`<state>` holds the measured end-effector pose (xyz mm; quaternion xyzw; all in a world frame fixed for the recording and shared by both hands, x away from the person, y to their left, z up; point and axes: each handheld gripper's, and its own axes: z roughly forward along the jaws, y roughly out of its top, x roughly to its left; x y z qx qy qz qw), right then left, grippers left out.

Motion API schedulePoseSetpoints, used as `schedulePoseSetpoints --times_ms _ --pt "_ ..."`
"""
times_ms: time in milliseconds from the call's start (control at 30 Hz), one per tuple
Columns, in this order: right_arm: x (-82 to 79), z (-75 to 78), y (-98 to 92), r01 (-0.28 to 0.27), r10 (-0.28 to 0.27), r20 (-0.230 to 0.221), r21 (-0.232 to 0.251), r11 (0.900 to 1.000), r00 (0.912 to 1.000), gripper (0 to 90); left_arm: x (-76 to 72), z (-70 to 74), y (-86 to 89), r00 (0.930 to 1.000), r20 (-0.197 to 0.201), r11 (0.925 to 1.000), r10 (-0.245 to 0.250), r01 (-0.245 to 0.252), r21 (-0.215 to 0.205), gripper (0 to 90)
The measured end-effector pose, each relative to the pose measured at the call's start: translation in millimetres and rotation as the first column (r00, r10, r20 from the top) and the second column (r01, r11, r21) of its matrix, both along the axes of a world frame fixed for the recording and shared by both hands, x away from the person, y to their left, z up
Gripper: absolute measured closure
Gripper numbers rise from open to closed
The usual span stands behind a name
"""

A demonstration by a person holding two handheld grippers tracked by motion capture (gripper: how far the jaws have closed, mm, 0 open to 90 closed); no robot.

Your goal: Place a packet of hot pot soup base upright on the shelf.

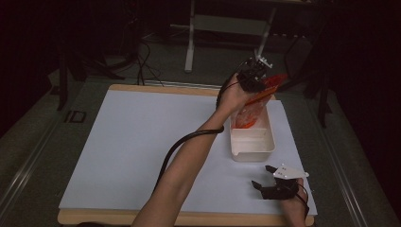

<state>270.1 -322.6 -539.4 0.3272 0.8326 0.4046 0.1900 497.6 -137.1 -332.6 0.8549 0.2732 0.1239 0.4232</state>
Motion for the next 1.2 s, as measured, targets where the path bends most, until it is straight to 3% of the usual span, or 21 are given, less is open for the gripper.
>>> schedulePoseSetpoints --times_ms 200,233,367,400,467,500,633,700,800,833,867,933,967,1067,1200 --pt "-0.1 -0.1 -0.3 0.001 -0.001 -0.003 0.002 1.000 1.0000 15.8 2.4 -10.9 -5.1 0.9995 -0.030 0.9999 0.005 -0.005 -0.014 85.6" --pt "-0.1 -0.1 -0.3 0.001 -0.001 -0.003 0.002 1.000 1.0000 15.8 2.4 -13.3 -6.8 0.9996 -0.029 1.0000 0.004 -0.004 0.005 85.6" --pt "-0.8 -0.1 -1.0 0.001 -0.001 -0.001 0.004 1.000 1.0000 15.8 4.9 -19.4 -0.9 0.9991 -0.036 0.9997 0.022 -0.022 -0.004 90.0" --pt "-1.0 -0.1 -1.0 0.002 -0.002 -0.001 0.003 1.000 1.0000 15.8 8.3 -22.0 6.3 0.9975 -0.040 0.9982 0.059 -0.059 -0.009 90.0" --pt "-1.5 -0.2 -0.9 0.003 -0.003 -0.001 -0.002 1.000 1.0000 15.9 12.6 -26.2 11.9 0.9948 -0.069 0.9971 0.075 -0.075 0.004 90.0" --pt "-1.6 -0.2 -0.9 0.002 -0.002 -0.002 -0.001 1.000 1.0000 15.8 13.9 -29.6 12.8 0.9938 -0.079 0.9968 0.078 -0.077 0.021 90.0" --pt "-1.3 -0.3 -1.3 0.004 -0.004 -0.005 0.000 1.000 1.0000 15.8 13.4 -38.0 10.1 0.9939 -0.081 0.9972 0.075 -0.074 0.012 90.0" --pt "-1.3 -0.3 -1.3 0.004 -0.004 -0.005 0.000 1.000 1.0000 15.8 12.9 -35.4 8.7 0.9933 -0.070 0.9957 0.092 -0.092 0.013 88.8" --pt "-1.4 -0.1 -1.4 0.003 -0.003 -0.005 -0.001 1.000 1.0000 15.8 12.8 -29.7 10.1 0.9935 -0.070 0.9959 0.090 -0.090 0.002 78.0" --pt "-1.4 -0.2 -1.4 0.003 -0.003 -0.005 0.001 1.000 1.0000 15.8 12.2 -25.8 10.7 0.9938 -0.063 0.9958 0.091 -0.091 0.007 78.0" --pt "-1.3 -0.2 -1.3 0.002 -0.002 -0.005 0.000 1.000 1.0000 15.8 11.4 -21.9 11.5 0.9940 -0.064 0.9960 0.089 -0.089 0.006 69.9" --pt "-1.5 -0.2 -1.2 0.002 -0.002 -0.004 -0.001 1.000 1.0000 15.8 12.3 -19.9 13.2 0.9913 -0.101 0.9963 0.085 -0.086 0.002 61.6" --pt "-1.6 -0.3 -1.0 0.003 -0.003 -0.004 -0.002 1.000 1.0000 15.8 12.3 -19.9 13.2 0.9913 -0.101 0.9963 0.085 -0.086 0.002 59.2" --pt "-1.3 -0.5 -0.7 0.003 -0.003 -0.007 -0.006 1.000 1.0000 15.8 8.8 -13.4 18.3 0.9918 -0.106 0.9956 0.072 -0.078 -0.052 54.0" --pt "-1.1 -0.6 -0.8 0.005 -0.005 -0.012 -0.007 1.000 0.9999 15.8 3.7 -0.6 24.6 0.9947 -0.089 0.9948 0.053 -0.060 -0.082 50.4"
